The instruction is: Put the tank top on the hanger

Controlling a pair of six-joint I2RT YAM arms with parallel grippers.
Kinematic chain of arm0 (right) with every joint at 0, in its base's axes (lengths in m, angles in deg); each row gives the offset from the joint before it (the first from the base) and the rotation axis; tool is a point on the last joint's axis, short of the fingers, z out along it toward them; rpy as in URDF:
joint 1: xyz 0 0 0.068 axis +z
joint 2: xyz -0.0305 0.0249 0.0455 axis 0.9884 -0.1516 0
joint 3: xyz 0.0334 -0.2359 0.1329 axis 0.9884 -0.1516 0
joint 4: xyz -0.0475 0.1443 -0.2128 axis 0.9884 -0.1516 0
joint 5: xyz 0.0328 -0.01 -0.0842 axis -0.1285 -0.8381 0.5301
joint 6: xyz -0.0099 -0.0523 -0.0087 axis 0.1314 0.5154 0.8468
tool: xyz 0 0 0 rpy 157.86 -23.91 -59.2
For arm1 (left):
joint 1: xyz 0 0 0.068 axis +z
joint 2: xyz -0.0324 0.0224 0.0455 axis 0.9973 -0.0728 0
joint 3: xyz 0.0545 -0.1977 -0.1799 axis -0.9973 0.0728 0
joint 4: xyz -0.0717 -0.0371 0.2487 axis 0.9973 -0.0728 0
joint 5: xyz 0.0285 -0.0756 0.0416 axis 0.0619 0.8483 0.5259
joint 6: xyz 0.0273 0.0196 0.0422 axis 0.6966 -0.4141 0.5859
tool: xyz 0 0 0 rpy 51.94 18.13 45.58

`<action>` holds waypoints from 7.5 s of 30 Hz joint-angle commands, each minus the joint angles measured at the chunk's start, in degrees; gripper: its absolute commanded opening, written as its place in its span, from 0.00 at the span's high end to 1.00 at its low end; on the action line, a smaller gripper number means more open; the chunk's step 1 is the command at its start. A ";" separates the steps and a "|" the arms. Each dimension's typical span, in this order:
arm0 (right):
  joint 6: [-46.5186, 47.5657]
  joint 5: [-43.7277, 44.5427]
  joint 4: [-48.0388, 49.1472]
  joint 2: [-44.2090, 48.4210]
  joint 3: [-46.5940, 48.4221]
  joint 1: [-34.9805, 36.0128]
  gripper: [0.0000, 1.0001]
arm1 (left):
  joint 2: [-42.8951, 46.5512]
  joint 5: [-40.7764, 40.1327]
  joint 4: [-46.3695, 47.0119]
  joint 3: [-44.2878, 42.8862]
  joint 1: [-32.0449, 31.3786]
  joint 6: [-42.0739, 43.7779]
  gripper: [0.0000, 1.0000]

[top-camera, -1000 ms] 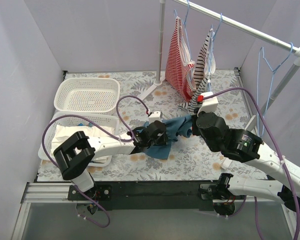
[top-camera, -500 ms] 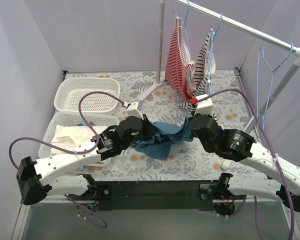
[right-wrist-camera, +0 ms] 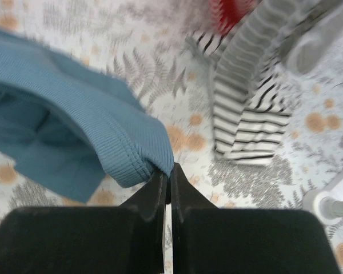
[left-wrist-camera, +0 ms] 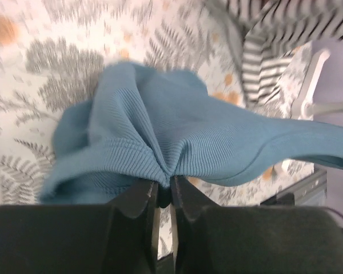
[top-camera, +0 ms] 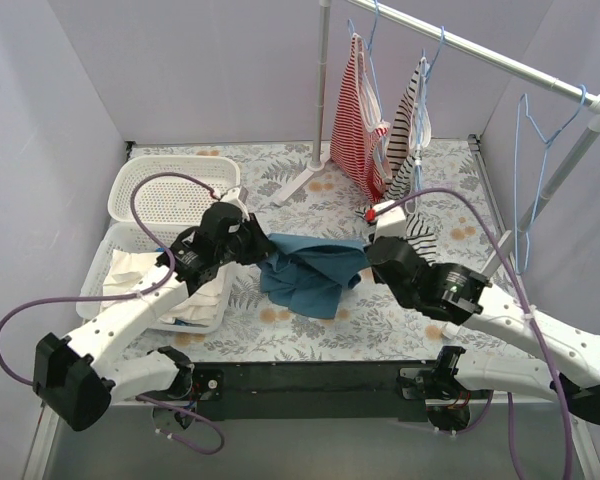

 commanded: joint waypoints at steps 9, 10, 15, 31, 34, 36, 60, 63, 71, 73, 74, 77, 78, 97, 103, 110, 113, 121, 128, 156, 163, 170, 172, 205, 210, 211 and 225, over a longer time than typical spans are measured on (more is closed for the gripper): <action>-6.57 -17.49 13.00 -2.41 -18.87 -0.61 0.59 | -7.40 15.37 6.87 2.66 2.43 3.26 0.44; -6.83 -17.32 13.00 -1.63 -19.22 -0.61 0.53 | -7.14 15.02 5.03 1.52 2.43 3.87 0.40; -8.50 -16.79 13.36 1.28 -21.33 -0.70 0.32 | -6.52 14.84 0.45 -6.04 2.34 7.91 0.30; -11.67 -21.36 22.49 3.39 -31.34 -0.70 0.28 | -19.68 -0.70 -7.99 -43.38 -17.59 15.47 0.31; -12.55 -21.36 23.55 3.13 -33.63 -0.70 0.28 | -29.23 -9.13 -8.60 -57.08 -23.74 18.46 0.30; -13.25 -21.19 24.51 2.86 -34.60 -0.70 0.28 | -34.00 -13.18 -8.87 -67.80 -28.56 21.44 0.30; -13.87 -24.17 32.17 -1.27 -40.40 -0.70 0.28 | -60.83 -25.50 23.12 -83.83 -44.85 36.39 0.27; -13.96 -24.26 32.25 -1.18 -40.58 -0.70 0.29 | -63.20 -26.38 23.56 -85.85 -45.64 37.79 0.28; -15.27 -24.61 32.34 -0.04 -42.60 -0.70 0.29 | -66.19 -25.94 27.16 -86.30 -46.87 39.65 0.30; -15.45 -24.70 32.34 0.57 -43.04 -0.70 0.29 | -66.90 -25.85 27.17 -86.30 -47.14 40.00 0.30; -15.62 -24.70 32.34 0.75 -43.13 -0.70 0.29 | -67.07 -26.03 27.25 -86.30 -47.31 40.09 0.30; -15.71 -24.61 32.34 1.28 -43.48 -0.70 0.29 | -67.69 -27.08 27.25 -86.21 -47.66 40.61 0.32; -15.80 -24.61 32.34 1.28 -43.48 -0.70 0.29 | -67.69 -28.13 27.25 -86.12 -47.67 40.70 0.33; -15.36 -25.14 32.52 0.84 -42.78 -0.70 0.29 | -67.60 -40.61 28.48 -83.48 -47.84 48.60 0.57; -15.19 -25.32 32.60 0.31 -42.43 -0.70 0.29 | -67.34 -42.11 27.34 -82.87 -47.40 49.23 0.61; -15.19 -25.58 32.95 -0.13 -42.34 -0.70 0.29 | -65.67 -42.11 26.02 -80.59 -46.17 47.38 0.73; -15.10 -25.76 32.96 -0.13 -42.34 -0.70 0.29 | -65.06 -42.46 26.11 -80.23 -45.91 47.30 0.81; -14.92 -25.76 32.78 -0.13 -42.25 -0.70 0.29 | -63.56 -42.73 27.25 -80.06 -45.03 48.87 1.00; -14.57 -25.67 32.87 -0.56 -41.90 -0.70 0.29 | -61.80 -42.99 28.75 -80.32 -44.06 48.97 1.00; -12.46 -24.35 29.53 -0.48 -37.42 -0.70 0.29 | -24.65 -27.62 16.89 -43.61 -42.39 38.85 1.00; -12.20 -23.47 27.16 0.13 -34.52 -0.70 0.28 | -5.76 -24.36 9.07 -32.26 -42.39 39.56 1.00; -12.55 -22.07 23.64 5.23 -31.62 -0.70 0.29 | 11.12 -24.88 -1.54 -28.64 -42.48 36.58 1.00; -12.46 -21.10 22.24 7.16 -30.48 -0.70 0.29 | 13.25 -26.37 -5.07 -29.25 -42.48 35.17 1.00; -16.16 -17.94 16.96 0.31 -31.79 -0.70 0.78 | 13.79 -19.00 -41.93 -27.77 -42.48 24.35 1.00; -15.45 -17.85 16.87 -0.91 -29.77 -0.70 0.87 | 15.28 -19.44 -36.57 -25.57 -42.39 25.06 1.00; -15.45 -18.37 16.87 -1.18 -29.51 -0.61 0.87 | 15.71 -19.26 -35.51 -24.61 -42.48 25.15 1.00; -12.80 -27.59 21.87 12.70 -18.26 -0.70 0.31 | 16.60 -20.14 -31.81 -21.43 -42.39 25.68 1.00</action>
